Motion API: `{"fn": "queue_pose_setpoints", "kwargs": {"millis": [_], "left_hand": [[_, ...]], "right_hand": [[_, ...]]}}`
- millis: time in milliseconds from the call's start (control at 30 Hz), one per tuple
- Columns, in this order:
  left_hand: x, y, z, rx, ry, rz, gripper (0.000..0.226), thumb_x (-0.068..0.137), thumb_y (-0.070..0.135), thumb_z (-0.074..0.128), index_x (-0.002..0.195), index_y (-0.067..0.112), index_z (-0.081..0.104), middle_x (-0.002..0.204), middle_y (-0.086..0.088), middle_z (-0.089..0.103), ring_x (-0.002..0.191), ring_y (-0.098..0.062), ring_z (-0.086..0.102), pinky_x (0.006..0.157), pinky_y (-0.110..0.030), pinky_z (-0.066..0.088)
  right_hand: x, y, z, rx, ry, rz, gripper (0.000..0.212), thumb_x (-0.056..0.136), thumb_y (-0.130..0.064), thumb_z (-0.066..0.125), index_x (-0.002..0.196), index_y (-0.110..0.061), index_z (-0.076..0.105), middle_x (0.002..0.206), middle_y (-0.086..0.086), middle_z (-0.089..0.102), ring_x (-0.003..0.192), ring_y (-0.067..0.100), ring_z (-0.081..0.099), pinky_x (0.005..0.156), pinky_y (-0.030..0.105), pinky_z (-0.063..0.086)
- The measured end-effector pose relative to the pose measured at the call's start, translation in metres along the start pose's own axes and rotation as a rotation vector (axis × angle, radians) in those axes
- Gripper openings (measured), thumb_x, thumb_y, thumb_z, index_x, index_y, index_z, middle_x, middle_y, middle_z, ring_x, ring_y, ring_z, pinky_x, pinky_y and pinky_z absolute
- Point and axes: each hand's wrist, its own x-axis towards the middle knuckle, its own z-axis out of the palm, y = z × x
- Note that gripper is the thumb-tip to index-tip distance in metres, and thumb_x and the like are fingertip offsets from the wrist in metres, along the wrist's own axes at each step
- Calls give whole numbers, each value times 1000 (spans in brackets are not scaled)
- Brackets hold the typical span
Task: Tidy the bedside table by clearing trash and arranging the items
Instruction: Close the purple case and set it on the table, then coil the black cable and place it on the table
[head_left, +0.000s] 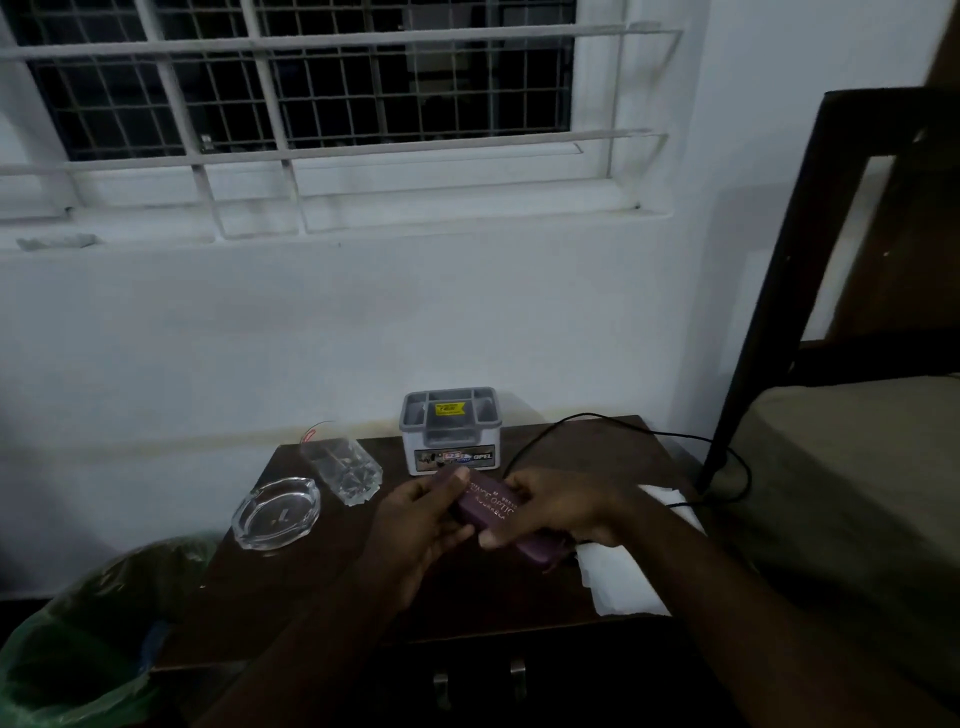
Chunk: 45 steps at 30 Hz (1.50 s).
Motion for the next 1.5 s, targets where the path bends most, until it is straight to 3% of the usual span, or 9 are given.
{"fn": "queue_pose_setpoints", "kwargs": {"millis": [167,300,433,600,767,1067,1233,1367,1500], "left_hand": [[13,6,49,152,-33,39,29,93,35,62,106,10,67,95,-13,76,83,-27,73,59,-30,56],[32,-8,71,492,19,117,31,92,43,60,92,13,68,80,-4,71,71,-20,68,56,-30,51],[51,-37,62,934,71,339,16,87,34,70,81,19,69,77,10,66,72,-1,61,61,-10,41],[70,-54,56,1103,81,367,18,84,36,72,90,20,73,85,12,67,83,-3,61,73,-18,41],[83,-52,58,1198,43,294,23,84,39,70,98,21,74,91,10,67,86,-5,61,74,-19,42],[95,-60,55,1333,54,361,37,86,33,69,115,11,66,116,-2,65,104,-15,58,85,-21,39],[98,-64,55,1335,79,358,32,87,28,67,108,5,66,108,-6,64,102,-19,58,83,-25,41],[103,-62,55,1265,112,397,18,86,16,68,86,-2,63,85,-10,59,80,-21,54,63,-24,35],[104,-55,62,1192,109,499,30,88,5,63,116,-4,60,116,-11,56,111,-25,50,89,-22,33]], "right_hand": [[-24,0,-19,-310,315,-42,65,62,-23,86,119,-14,55,107,6,64,89,21,67,72,36,61],[-24,22,-57,-187,637,-7,53,56,-34,81,101,-14,62,90,9,69,73,25,71,62,39,63],[-2,48,-85,-141,853,103,73,66,-42,76,125,-8,50,112,8,59,96,23,61,68,31,53],[23,62,-97,-341,809,220,77,71,-44,70,134,-9,45,132,13,52,119,31,52,93,36,47],[40,66,-111,-542,717,213,67,71,-38,66,134,-33,47,138,2,49,131,30,39,106,47,35],[78,78,-132,-577,616,98,61,69,-41,55,129,-45,48,135,-3,56,128,29,45,109,51,31],[79,82,-142,-600,558,57,73,66,-49,63,136,-43,43,140,-2,50,132,29,40,108,52,31],[67,94,-161,-204,783,76,80,72,-80,44,135,-31,50,146,4,46,133,30,41,111,51,33],[64,116,-178,-176,907,160,68,83,-71,28,119,-22,59,131,11,59,119,33,54,104,49,40]]}}
